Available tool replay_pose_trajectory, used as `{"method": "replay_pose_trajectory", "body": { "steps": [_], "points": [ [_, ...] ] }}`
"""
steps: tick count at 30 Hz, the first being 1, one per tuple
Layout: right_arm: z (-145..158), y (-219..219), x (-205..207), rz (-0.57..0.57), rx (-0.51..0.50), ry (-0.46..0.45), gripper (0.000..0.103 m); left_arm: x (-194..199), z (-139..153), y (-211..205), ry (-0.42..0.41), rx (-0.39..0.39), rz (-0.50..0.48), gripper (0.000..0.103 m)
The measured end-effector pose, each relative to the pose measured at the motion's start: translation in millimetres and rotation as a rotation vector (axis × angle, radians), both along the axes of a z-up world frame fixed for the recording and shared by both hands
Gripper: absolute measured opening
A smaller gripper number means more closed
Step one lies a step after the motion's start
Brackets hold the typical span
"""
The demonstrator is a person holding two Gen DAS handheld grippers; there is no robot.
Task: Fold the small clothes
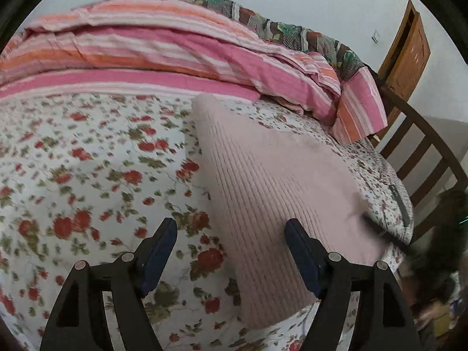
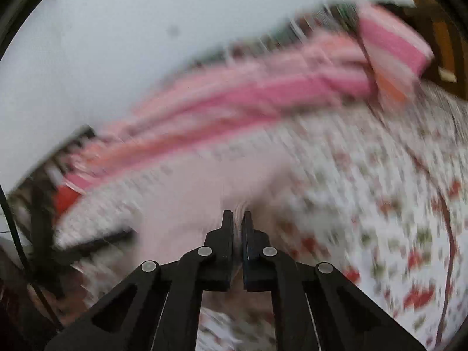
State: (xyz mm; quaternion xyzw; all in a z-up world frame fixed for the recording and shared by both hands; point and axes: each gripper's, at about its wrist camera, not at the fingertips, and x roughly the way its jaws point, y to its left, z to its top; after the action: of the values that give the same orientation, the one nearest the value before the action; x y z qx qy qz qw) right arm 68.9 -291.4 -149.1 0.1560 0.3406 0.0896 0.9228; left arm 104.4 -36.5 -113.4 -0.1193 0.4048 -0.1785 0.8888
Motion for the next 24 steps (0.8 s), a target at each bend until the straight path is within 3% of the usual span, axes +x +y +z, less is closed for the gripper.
{"method": "replay_pose_trajectory", "body": {
  "steps": [3,5,6,7,9,14,15,18,24],
  "points": [
    [-5.6,-3.5,-5.2,-0.001,0.031,0.016,0.006,1.2,0.6,2.5,-0.009,-0.016,-0.009,0.076],
    [2.1,-6.3,-7.6,0.003,0.054,0.007,0.016,-0.2,5.5,7.9,-0.040,-0.013,-0.003,0.074],
    [5.7,-8.8,-5.0,0.011,0.083,0.007,0.029,0.1,8.3,12.8,-0.057,-0.014,0.005,0.074],
    [7.7,-9.9,-1.2,0.018,0.105,0.007,0.049,0.6,10.4,17.2,-0.063,-0.019,0.011,0.074],
    [10.3,-12.9,12.3,0.020,0.151,0.018,0.066,2.8,14.1,29.2,-0.067,-0.042,0.027,0.074],
    [-9.4,-3.6,57.4,0.059,0.251,0.148,0.070,9.0,15.4,53.8,-0.064,-0.085,0.065,0.074],
    [-14.4,-2.3,63.4,0.058,0.255,0.160,0.079,9.9,15.1,56.6,-0.063,-0.090,0.069,0.074],
    [-25.1,-3.1,72.2,0.065,0.289,0.168,0.084,10.9,11.6,67.2,-0.052,-0.093,0.084,0.074],
    [-24.8,13.2,83.9,0.088,0.210,0.186,0.089,12.8,3.6,78.3,-0.032,-0.115,0.104,0.074]
  ]
}}
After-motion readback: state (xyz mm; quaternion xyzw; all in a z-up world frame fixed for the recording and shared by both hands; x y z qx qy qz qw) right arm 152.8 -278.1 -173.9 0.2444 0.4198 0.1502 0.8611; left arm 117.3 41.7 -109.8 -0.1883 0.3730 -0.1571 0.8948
